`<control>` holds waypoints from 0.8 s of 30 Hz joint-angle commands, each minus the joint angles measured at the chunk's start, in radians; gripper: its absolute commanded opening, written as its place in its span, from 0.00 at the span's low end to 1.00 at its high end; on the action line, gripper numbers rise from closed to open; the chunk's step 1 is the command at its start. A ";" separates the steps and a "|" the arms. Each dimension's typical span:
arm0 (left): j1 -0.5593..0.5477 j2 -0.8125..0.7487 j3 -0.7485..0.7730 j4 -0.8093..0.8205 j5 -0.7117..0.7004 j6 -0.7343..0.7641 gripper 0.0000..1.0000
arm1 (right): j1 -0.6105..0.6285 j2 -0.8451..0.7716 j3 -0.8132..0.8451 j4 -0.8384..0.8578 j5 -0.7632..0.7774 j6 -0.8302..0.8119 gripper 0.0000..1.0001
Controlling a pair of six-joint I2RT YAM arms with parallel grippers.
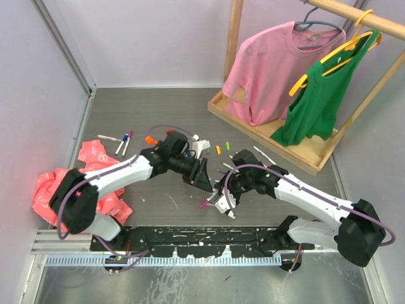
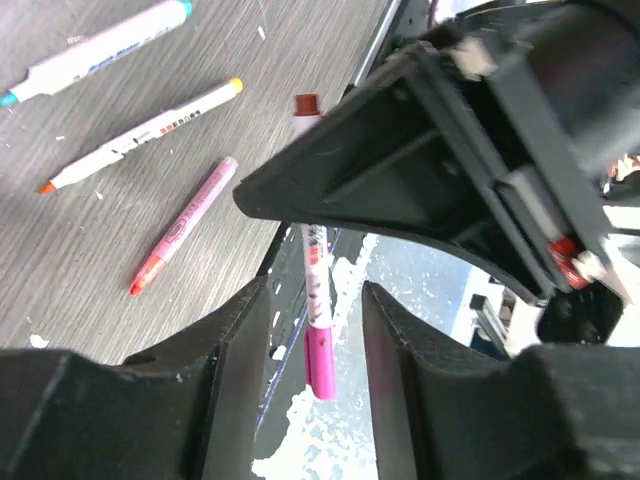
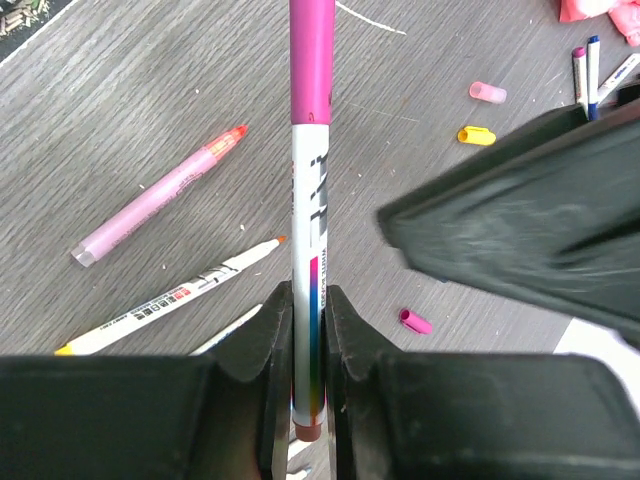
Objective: Open the pen caps
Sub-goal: Open the pen cap from the pen.
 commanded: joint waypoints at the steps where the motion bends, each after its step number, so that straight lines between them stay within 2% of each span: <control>1: 0.012 -0.179 -0.035 0.089 -0.088 0.026 0.47 | 0.003 -0.039 0.007 -0.019 -0.024 0.004 0.01; 6: 0.013 -0.399 -0.213 0.393 -0.163 -0.041 0.59 | 0.001 -0.040 0.049 -0.053 -0.042 0.107 0.01; 8: 0.012 -0.473 -0.294 0.528 -0.213 -0.071 0.69 | -0.009 -0.045 0.075 -0.069 -0.066 0.164 0.01; 10: 0.012 -0.544 -0.365 0.630 -0.281 -0.098 0.84 | -0.020 -0.047 0.096 -0.080 -0.094 0.236 0.01; 11: 0.013 -0.581 -0.395 0.690 -0.321 -0.121 0.95 | -0.027 -0.046 0.108 -0.082 -0.107 0.274 0.01; 12: 0.013 -0.618 -0.430 0.732 -0.364 -0.148 0.99 | -0.033 -0.046 0.119 -0.083 -0.121 0.315 0.01; 18: 0.013 -0.813 -0.623 0.934 -0.651 -0.319 0.98 | -0.079 -0.027 0.187 -0.067 -0.149 0.551 0.01; 24: 0.013 -0.946 -0.706 0.936 -0.803 -0.415 0.98 | -0.137 0.015 0.251 -0.007 -0.179 0.838 0.01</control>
